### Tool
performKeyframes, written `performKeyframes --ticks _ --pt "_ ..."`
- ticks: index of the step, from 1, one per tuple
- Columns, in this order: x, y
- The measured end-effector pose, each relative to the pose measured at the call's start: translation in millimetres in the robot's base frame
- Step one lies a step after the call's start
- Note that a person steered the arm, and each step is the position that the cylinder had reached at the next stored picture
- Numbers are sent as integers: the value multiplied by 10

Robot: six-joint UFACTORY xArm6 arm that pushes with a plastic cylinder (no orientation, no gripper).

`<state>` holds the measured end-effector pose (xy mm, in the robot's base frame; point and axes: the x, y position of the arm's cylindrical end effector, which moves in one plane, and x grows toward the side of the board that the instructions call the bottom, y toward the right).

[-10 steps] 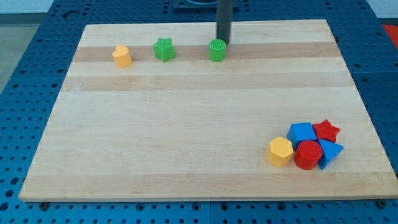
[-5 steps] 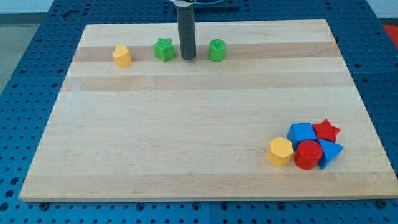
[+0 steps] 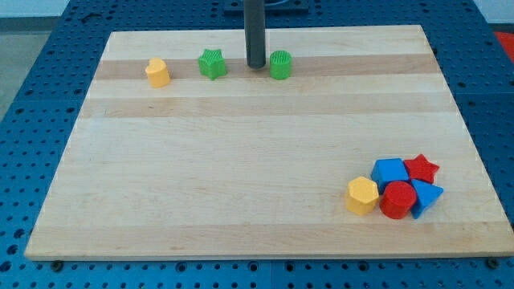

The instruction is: Push the green circle to the yellow hexagon

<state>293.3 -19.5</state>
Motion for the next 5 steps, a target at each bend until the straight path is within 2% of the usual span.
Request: performKeyframes --ticks 1,3,5 --pt "71 100" --pt "-266 168" --pt "-26 671"
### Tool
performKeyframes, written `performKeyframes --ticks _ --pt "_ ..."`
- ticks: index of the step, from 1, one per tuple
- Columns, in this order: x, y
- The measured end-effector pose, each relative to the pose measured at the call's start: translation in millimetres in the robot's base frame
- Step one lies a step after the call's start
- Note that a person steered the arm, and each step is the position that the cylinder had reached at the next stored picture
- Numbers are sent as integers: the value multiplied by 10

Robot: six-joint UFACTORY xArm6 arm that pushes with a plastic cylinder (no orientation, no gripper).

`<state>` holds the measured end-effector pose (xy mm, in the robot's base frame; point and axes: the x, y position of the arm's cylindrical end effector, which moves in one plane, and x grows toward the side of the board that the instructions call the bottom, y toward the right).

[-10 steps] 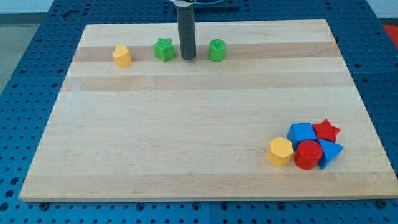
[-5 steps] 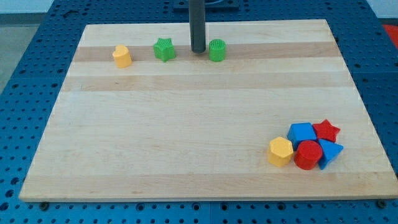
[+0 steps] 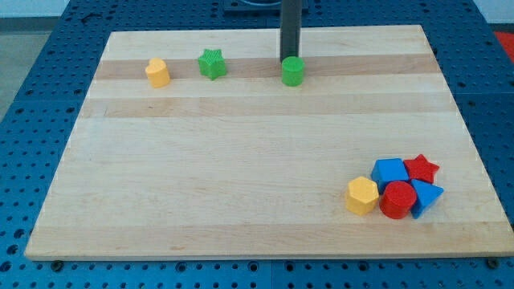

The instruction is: Push the green circle to the yellow hexagon

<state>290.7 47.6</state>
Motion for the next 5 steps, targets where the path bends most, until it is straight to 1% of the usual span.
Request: performKeyframes --ticks 1,3,4,5 --pt "324 186" --pt "1186 464" --pt "1404 507" --pt "1160 507"
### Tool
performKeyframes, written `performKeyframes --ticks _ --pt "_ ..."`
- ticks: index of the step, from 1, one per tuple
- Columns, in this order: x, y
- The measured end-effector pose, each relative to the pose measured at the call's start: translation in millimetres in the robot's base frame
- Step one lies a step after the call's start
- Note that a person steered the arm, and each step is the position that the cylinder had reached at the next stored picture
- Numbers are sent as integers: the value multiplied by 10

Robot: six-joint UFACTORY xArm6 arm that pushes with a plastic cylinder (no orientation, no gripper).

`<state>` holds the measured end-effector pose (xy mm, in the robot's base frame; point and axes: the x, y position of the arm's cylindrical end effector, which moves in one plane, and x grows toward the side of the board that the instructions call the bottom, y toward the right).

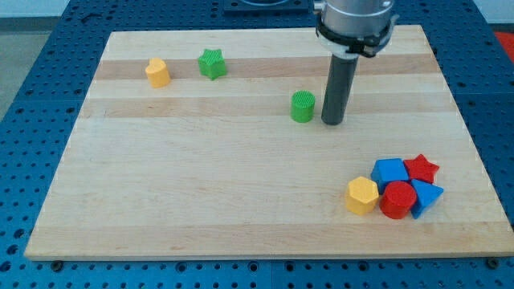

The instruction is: Push the green circle to the yellow hexagon

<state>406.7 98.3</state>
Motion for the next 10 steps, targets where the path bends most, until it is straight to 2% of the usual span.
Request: performKeyframes --ticks 1,2,3,5,6,7,8,10 --pt "-377 -17" --pt "-463 -209" --pt "-314 -377" --pt "359 -381" --pt "362 -383" --pt "159 -474" --pt "89 -744" --pt "236 -1081"
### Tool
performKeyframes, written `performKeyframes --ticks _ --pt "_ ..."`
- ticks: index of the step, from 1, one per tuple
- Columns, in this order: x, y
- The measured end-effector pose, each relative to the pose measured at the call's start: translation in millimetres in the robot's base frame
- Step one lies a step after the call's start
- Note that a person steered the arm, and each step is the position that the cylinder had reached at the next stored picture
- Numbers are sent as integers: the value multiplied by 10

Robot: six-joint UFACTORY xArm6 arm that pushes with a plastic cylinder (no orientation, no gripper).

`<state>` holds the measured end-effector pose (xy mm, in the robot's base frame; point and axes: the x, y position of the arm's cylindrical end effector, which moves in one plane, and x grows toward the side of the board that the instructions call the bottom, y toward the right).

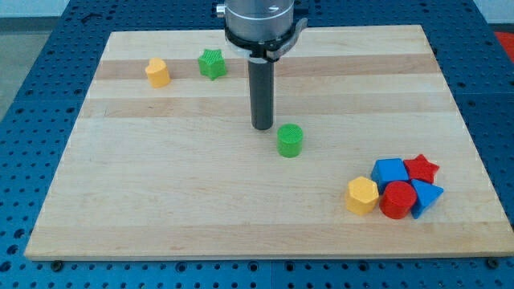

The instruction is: Push the green circle to the yellow hexagon

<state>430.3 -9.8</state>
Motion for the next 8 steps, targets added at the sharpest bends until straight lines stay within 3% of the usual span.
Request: performKeyframes --ticks 4,8 --pt "561 788" --pt "637 308"
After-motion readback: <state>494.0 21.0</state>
